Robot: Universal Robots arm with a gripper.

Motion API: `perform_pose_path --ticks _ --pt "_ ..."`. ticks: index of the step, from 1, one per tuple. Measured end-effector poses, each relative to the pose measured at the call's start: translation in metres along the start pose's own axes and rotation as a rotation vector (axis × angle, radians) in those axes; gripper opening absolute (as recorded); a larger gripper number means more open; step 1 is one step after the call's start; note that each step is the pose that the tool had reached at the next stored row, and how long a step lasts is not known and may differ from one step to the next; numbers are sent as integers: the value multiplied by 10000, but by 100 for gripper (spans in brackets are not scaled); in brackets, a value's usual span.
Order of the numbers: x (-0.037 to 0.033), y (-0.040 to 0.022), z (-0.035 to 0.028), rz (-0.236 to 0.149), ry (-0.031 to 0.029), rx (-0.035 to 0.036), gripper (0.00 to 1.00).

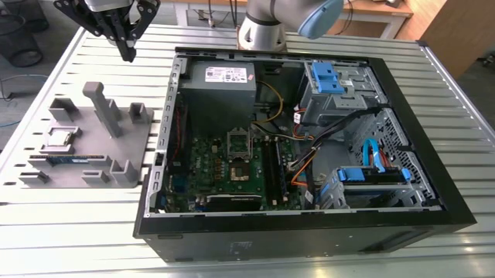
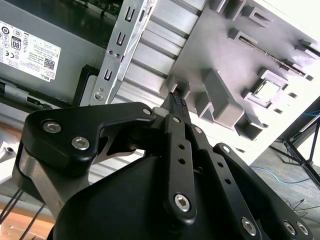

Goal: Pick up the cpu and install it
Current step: 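Reach for the cpu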

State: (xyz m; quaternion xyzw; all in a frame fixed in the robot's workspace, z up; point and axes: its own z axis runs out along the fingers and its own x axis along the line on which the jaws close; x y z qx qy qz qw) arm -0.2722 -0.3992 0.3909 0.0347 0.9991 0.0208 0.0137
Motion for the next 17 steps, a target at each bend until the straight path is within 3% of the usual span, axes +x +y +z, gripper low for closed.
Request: perform_pose_path --ticks 9,17 --pt "29 -2 0 0 0 0 11" --pt "98 -7 -1 0 0 0 11"
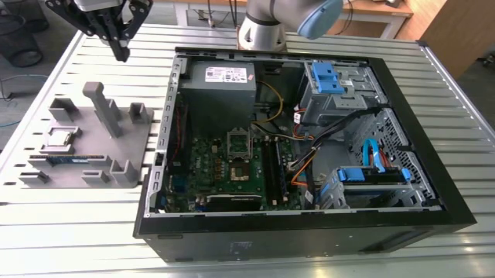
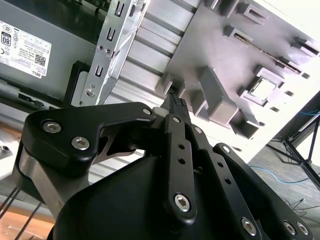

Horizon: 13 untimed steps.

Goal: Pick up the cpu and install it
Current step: 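Reach for the cpu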

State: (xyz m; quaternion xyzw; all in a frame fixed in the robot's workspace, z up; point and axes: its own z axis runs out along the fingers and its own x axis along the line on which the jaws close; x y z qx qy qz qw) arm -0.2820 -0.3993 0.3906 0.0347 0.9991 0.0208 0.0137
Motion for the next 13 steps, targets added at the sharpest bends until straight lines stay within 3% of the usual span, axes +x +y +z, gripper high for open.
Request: perform_pose_path --ticks 6,13 --pt "70 -5 0 1 -1 -1 11" --pt "202 -14 2 -1 -5 0 11"
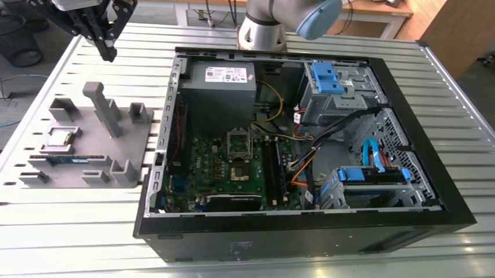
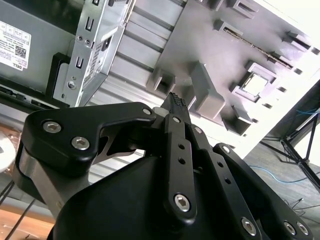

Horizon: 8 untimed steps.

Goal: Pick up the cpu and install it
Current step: 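Reach for the cpu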

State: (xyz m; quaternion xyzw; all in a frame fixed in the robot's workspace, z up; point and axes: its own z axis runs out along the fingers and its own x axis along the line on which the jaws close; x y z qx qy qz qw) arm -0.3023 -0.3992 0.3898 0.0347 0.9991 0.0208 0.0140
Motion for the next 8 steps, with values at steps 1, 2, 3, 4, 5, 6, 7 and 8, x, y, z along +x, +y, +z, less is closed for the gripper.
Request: perform_pose_path --ticks 1,2,3,4,5,6,7,8 --pt "21 -2 1 0 -1 -1 11" --pt "42 -3 1 0 -1 0 11" --pt "63 -5 2 1 -1 0 11" --pt "85 -6 2 1 -2 0 11" --pt "109 -8 2 1 -2 0 11" --pt "132 -9 3 1 -3 0 11" --pt "156 -11 3 1 -4 -1 11" --pt "178 -12 3 1 -5 0 11"
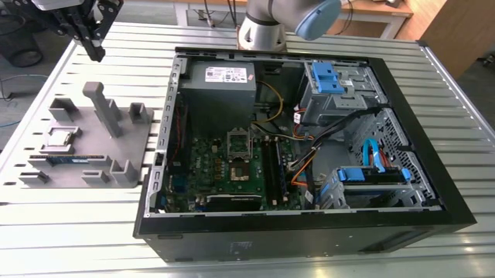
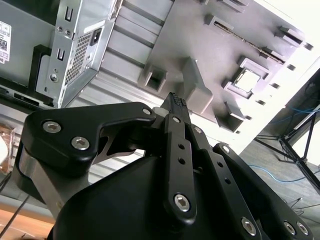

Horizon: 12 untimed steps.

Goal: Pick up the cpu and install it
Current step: 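Reach for the cpu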

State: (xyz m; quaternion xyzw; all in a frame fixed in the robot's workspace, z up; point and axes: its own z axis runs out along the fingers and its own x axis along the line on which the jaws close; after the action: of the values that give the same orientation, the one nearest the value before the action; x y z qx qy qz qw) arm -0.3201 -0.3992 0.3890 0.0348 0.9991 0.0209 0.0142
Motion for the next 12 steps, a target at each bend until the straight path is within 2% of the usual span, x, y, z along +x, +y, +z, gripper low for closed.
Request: perform_pose_path --ticks 12 --pt "236 -17 3 0 -3 0 11"
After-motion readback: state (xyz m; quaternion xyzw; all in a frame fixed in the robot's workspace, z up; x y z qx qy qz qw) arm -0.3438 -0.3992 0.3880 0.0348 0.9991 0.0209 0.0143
